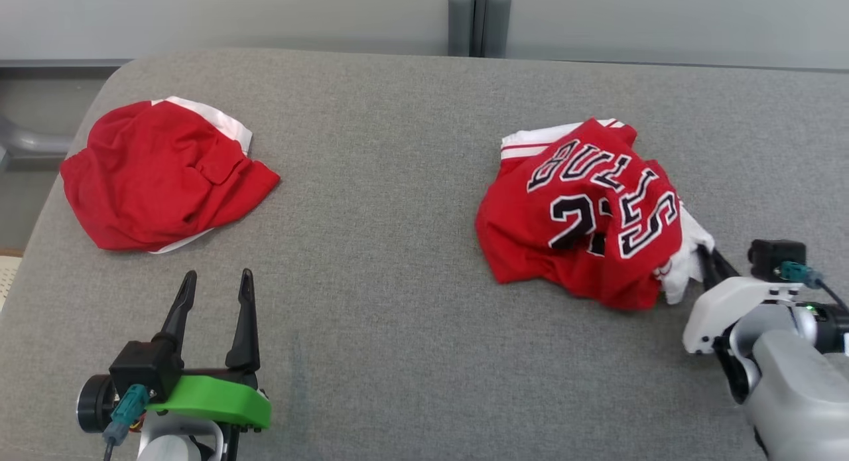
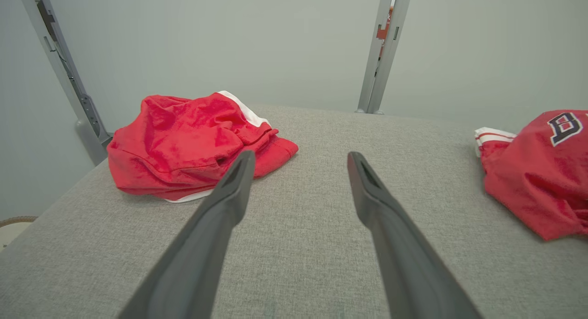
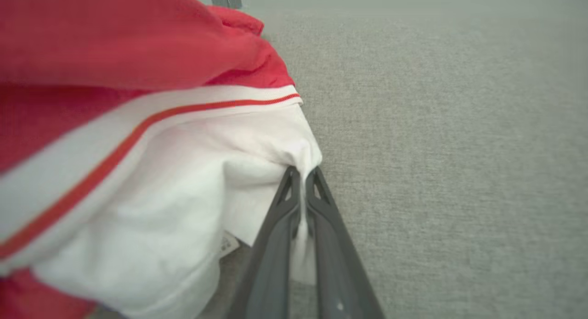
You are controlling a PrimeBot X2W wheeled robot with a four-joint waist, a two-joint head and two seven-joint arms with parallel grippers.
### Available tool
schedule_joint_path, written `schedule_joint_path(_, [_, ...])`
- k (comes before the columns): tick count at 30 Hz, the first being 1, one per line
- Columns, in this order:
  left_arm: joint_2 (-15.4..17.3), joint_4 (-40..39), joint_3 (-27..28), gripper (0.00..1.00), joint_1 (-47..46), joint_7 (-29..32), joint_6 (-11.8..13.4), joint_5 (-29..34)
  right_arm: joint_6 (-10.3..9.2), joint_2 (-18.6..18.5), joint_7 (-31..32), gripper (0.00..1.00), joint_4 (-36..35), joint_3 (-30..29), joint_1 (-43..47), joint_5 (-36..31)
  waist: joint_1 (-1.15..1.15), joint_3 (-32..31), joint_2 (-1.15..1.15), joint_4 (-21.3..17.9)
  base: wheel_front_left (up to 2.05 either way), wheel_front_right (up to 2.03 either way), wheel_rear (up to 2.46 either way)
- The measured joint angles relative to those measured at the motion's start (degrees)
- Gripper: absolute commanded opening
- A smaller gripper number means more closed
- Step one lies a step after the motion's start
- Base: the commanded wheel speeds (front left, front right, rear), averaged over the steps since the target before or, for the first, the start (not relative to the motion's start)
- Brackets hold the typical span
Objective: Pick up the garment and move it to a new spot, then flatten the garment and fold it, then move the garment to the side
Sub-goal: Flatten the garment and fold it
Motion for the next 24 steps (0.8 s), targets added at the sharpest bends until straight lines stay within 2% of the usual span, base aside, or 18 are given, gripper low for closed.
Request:
schedule_joint_path(6, [-0.14,0.02,0.41,1.0,1.53,0.0,-0.01,0.16,-0.01,-5.25,0.0,0.0,-6.88,-5.56,4.13,0.42,0.0,-2.4,0.0,-0.97,0.0,0.0,0.0])
schedule_joint_path(12, [-0.32,-0.12,0.33,1.0,2.5,0.0,-0.02,0.21,-0.01,-8.09,-0.03,0.0,-12.73,-10.26,7.01,-0.77,0.0,-4.23,0.0,-1.66,0.0,0.0,0.0])
schedule_joint_path(18, [-0.41,-0.29,0.38,1.0,3.43,0.0,-0.02,0.2,-0.02,-7.05,-0.05,0.0,-20.98,-11.49,8.21,-2.8,0.0,-5.08,0.0,-2.1,0.0,0.0,0.0])
schedule_joint_path(24, [-0.51,-0.24,0.36,1.0,3.52,0.0,-0.03,0.2,-0.02,-2.87,-0.05,0.0,-30.2,-5.37,8.11,-4.38,0.0,-5.52,0.0,-1.85,0.0,0.0,0.0])
